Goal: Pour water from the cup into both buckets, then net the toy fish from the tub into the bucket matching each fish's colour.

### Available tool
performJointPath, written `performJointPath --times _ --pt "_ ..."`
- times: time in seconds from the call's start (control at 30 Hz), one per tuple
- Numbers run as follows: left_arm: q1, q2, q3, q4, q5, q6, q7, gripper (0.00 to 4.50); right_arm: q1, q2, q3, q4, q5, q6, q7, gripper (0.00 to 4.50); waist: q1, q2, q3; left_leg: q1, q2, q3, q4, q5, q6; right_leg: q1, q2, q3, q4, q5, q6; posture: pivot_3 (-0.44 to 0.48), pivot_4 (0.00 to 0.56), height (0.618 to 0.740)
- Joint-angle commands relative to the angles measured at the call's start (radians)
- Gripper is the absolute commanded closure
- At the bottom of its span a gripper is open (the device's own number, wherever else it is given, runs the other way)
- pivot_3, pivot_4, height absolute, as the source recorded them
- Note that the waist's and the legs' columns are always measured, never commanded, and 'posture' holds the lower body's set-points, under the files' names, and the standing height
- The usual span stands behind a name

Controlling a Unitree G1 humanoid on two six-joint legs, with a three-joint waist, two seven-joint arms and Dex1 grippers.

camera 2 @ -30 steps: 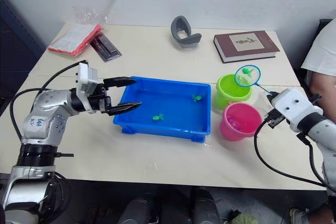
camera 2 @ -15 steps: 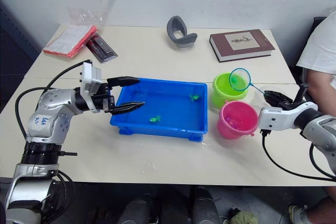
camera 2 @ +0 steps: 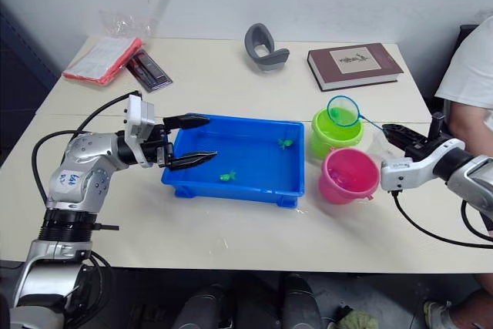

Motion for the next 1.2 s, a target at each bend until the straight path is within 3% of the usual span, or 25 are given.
performJointPath --times 0.03,0.3,0.4,0.53,0.63,0.73,0.93,1.0,1.2 --pt "-0.006 0.002 0.018 0.004 0.007 -0.022 0.006 0.09 -0.036 -0.036 0.005 0.040 -0.011 -0.031 -0.033 4.50 -0.001 0.000 0.000 0.000 0.000 0.000 0.000 0.000 0.000 0.000 0.000 0.000 0.000 0.000 0.000 0.000 0.150 0.740" --pt "0.008 -0.001 0.020 -0.009 0.000 -0.023 0.019 0.09 -0.037 -0.018 0.022 0.016 0.003 -0.062 -0.065 4.50 -0.002 0.000 0.000 0.000 0.001 0.000 0.000 0.000 0.000 0.000 0.001 0.001 0.000 0.000 0.000 0.000 0.150 0.740" --pt "0.021 0.008 0.036 -0.016 -0.003 -0.018 0.037 0.09 -0.057 -0.002 -0.012 0.051 0.082 -0.017 -0.037 4.50 -0.003 0.000 0.000 0.000 0.001 0.000 0.000 0.000 0.000 0.000 0.001 0.001 0.000 0.000 0.000 0.000 0.150 0.740" --pt "0.035 0.033 0.044 -0.015 -0.005 -0.021 0.026 0.09 -0.083 0.067 -0.036 0.027 0.468 0.070 0.186 4.50 -0.002 0.000 0.000 0.000 0.001 0.000 0.000 0.000 0.000 0.000 0.001 0.000 0.000 0.000 0.000 0.000 0.150 0.740" --pt "0.044 0.057 0.057 -0.013 -0.003 -0.017 0.021 0.09 -0.008 0.111 -0.020 -0.258 0.933 0.387 0.473 4.50 -0.002 0.000 0.000 0.001 0.002 -0.001 0.000 0.000 0.000 0.001 0.002 0.000 0.000 0.000 0.000 0.000 0.150 0.740" --pt "0.058 0.081 0.068 -0.016 -0.005 -0.011 0.020 0.09 -0.022 0.128 -0.034 -0.459 1.163 0.681 0.535 4.50 0.000 0.000 0.000 0.001 0.002 -0.001 0.001 0.000 0.000 0.001 0.002 -0.001 0.001 0.000 0.000 0.000 0.150 0.740" --pt "0.076 0.109 0.080 -0.028 -0.013 0.000 0.016 0.09 -0.117 0.124 0.015 -0.726 1.487 1.237 0.510 4.50 0.008 0.000 0.000 0.000 0.001 -0.004 0.005 -0.001 0.002 0.001 -0.003 -0.002 0.003 0.000 -0.001 0.000 0.150 0.740" --pt "0.078 0.113 0.083 -0.036 -0.015 0.006 0.016 0.09 -0.141 0.131 0.039 -0.783 1.629 1.451 0.436 4.50 0.011 0.000 0.000 -0.002 0.001 -0.006 0.005 -0.001 0.001 0.001 -0.004 -0.003 0.003 0.000 -0.001 0.000 0.150 0.740" --pt "0.121 0.116 0.101 -0.101 -0.030 0.039 0.040 0.09 -0.245 0.202 0.123 -0.807 1.729 1.815 0.257 4.50 0.005 0.000 0.000 -0.002 0.001 -0.006 0.005 -0.001 0.001 0.001 -0.007 -0.004 0.001 0.000 -0.001 0.000 0.150 0.740"
